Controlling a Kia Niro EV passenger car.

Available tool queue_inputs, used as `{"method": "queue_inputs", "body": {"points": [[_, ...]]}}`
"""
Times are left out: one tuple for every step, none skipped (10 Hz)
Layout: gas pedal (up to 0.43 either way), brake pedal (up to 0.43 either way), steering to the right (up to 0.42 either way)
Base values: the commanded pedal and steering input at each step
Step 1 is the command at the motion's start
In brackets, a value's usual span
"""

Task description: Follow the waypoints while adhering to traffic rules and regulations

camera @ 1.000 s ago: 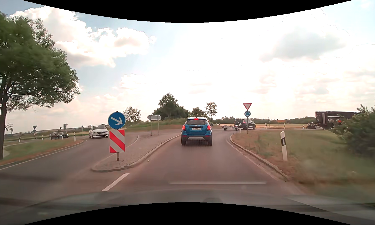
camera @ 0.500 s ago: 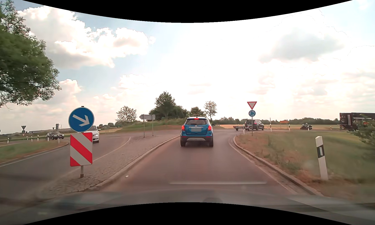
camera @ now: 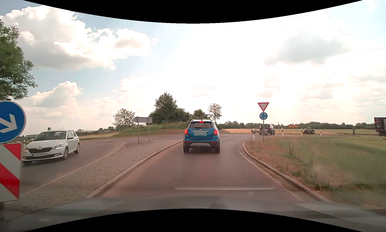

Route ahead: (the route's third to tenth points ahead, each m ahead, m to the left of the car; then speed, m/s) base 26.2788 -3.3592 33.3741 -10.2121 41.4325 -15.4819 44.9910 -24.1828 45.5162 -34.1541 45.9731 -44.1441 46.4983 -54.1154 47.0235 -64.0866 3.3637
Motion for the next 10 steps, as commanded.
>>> {"method": "queue_inputs", "body": {"points": [[0.000, 0.146, 0.024], [0.000, 0.146, 0.024], [0.000, 0.152, 0.024], [0.000, 0.152, 0.024], [0.000, 0.152, 0.024], [0.000, 0.152, 0.024], [0.000, 0.152, 0.024], [0.000, 0.152, 0.024], [0.000, 0.152, 0.024], [0.000, 0.152, 0.024]]}}
